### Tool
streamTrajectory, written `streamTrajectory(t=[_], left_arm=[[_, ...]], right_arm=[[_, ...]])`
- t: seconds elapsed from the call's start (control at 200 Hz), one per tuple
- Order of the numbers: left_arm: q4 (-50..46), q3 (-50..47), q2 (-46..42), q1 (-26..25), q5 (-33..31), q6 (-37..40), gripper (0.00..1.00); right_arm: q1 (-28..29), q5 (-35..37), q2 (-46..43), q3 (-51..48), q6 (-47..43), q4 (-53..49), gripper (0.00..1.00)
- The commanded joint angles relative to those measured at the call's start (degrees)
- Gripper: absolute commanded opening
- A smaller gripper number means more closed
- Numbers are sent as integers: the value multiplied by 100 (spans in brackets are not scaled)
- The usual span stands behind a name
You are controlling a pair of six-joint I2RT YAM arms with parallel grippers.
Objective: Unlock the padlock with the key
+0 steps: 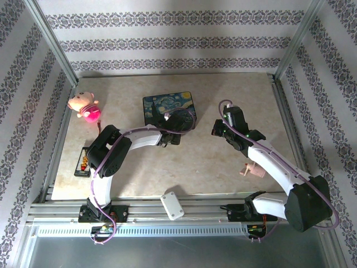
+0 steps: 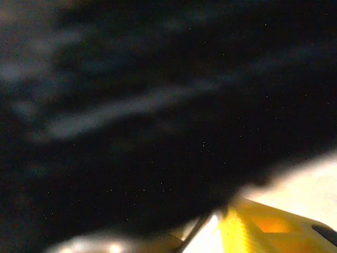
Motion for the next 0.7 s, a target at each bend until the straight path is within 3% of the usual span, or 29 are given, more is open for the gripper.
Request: streamTrajectory(t=[0.0,0.4,0.695], left_arm=[[54,-34,-134,-110,20,-34,53],[-152,-41,-110,-129,-413,-356,47],[-91,-43,-105,-127,-238,-418,39]], right_arm=[[44,137,18,169,31,-54,0],[70,181,-43,101,39,-81,0],[70,190,17,56,68,-26,0]])
